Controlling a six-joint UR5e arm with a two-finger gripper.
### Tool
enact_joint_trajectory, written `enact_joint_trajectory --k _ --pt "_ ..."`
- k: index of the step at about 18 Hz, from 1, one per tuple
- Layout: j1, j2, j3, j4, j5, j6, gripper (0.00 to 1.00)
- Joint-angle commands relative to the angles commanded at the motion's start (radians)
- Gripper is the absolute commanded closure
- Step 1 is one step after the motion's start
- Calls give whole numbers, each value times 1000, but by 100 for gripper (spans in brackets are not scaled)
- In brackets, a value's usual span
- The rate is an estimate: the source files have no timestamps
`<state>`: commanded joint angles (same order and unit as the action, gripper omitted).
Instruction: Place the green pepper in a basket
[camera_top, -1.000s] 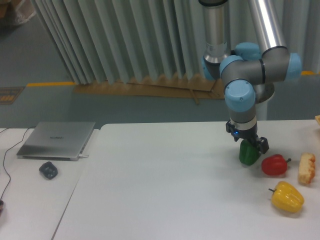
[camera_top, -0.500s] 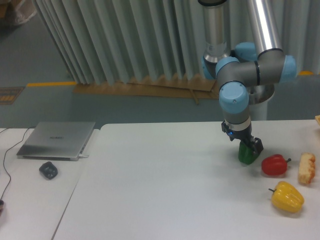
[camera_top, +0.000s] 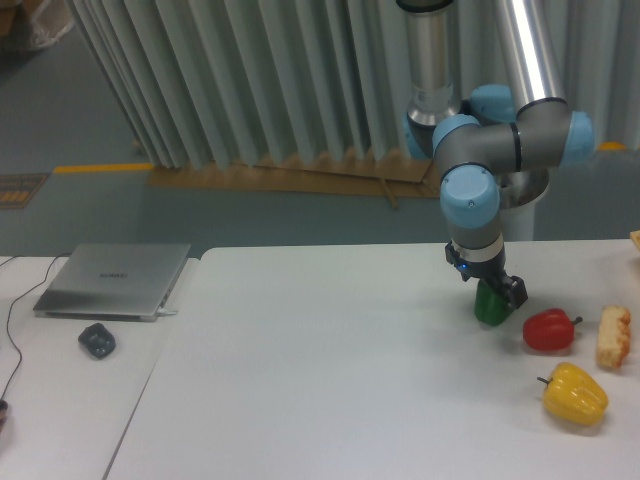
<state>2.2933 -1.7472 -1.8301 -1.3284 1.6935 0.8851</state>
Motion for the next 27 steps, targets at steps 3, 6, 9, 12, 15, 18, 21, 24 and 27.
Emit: enact_joint_trajectory --k 3,6,9,12,15,18,21,24,27 --pt "-5 0 -2 0 -2 2 0" --pt "-15 6 -12 0 0 2 0" --pt "-17 6 -24 0 0 2 0" --pt "-18 6 -25 2 0 2 0" --pt "-17 6 -31 2 0 11 0" --pt "-9 5 -31 2 0 32 0" --pt "-6 5 -12 2 17 49 0" --pt "-6 5 -14 2 18 51 0" --pt "-5 5 -17 2 18 51 0"
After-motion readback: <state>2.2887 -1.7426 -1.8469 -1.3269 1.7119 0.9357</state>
